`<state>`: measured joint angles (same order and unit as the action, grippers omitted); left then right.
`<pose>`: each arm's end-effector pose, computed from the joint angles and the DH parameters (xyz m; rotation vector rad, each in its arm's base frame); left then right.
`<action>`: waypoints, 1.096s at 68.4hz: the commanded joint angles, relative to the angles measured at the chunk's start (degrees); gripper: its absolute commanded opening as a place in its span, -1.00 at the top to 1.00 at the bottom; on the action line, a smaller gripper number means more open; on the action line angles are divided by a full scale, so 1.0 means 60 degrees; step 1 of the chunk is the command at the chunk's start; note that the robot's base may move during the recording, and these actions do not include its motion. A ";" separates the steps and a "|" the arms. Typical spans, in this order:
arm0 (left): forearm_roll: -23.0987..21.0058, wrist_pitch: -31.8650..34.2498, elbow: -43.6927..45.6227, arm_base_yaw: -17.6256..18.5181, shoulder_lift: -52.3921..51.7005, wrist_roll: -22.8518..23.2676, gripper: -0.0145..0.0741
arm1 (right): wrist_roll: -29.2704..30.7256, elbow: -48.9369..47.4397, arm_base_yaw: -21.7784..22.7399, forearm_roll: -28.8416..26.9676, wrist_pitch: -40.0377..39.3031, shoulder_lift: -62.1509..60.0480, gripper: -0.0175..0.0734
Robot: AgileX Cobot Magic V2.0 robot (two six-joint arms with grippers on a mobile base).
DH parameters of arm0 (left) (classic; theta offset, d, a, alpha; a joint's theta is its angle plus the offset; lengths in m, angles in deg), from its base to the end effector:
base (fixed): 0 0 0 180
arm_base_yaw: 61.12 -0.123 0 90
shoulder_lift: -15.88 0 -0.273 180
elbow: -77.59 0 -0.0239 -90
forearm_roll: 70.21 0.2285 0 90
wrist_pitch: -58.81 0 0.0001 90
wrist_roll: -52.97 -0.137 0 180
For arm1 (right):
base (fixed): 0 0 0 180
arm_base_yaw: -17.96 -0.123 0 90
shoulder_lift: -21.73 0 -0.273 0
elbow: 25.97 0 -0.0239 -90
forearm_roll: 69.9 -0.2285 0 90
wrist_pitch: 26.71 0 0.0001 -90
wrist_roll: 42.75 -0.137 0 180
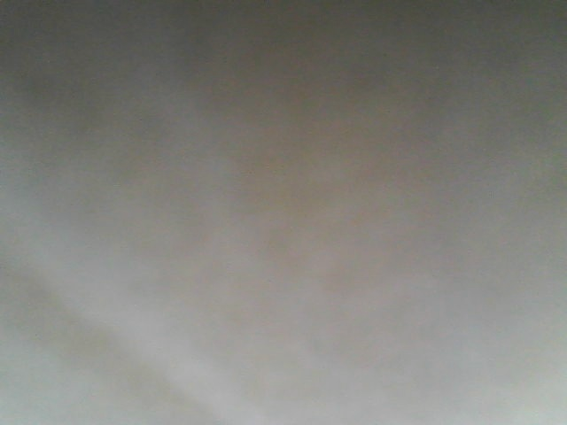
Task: Grab box from left shelf to table start
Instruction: 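Hold the box with both grippers while the base drives to the table, then lower the box onto the white table and open both grippers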
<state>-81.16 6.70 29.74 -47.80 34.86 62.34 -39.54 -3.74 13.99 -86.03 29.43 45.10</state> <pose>0.0552 -0.0342 0.2591 0.0423 2.0943 -0.4696 0.0247 0.0334 0.3835 -0.1399 1.7579 0.3302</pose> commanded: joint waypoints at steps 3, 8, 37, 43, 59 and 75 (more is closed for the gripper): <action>0.0439 -0.0641 0.0094 0.0035 0.0147 0.0030 0.90 | -0.0036 -0.0263 0.0009 -0.0205 -0.1041 0.0016 0.49; 0.0439 -0.0641 0.0094 0.0035 0.0147 0.0030 0.90 | -0.0036 -0.0263 0.0009 -0.0205 -0.1041 0.0016 0.49; 0.1518 -0.1034 0.3111 0.0035 0.1764 0.0030 0.90 | -0.0036 -0.1278 0.0009 -0.0184 0.0493 0.1983 0.49; 0.1722 -0.1057 0.4079 0.0035 0.2702 0.0030 0.90 | -0.0036 -0.1693 0.0009 -0.0137 0.0765 0.2756 0.49; 0.1940 -0.0998 0.6262 0.0035 0.5440 0.0030 0.90 | -0.0036 -0.2428 0.0009 0.0076 0.0788 0.4758 0.49; 0.2277 -0.0797 0.7460 0.0035 0.7785 0.0030 0.90 | -0.0027 -0.2463 0.0009 0.0721 0.0338 0.6483 0.49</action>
<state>-69.12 -6.74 70.70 -47.80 77.85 61.68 -40.01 -16.38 13.99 -81.14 37.49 81.38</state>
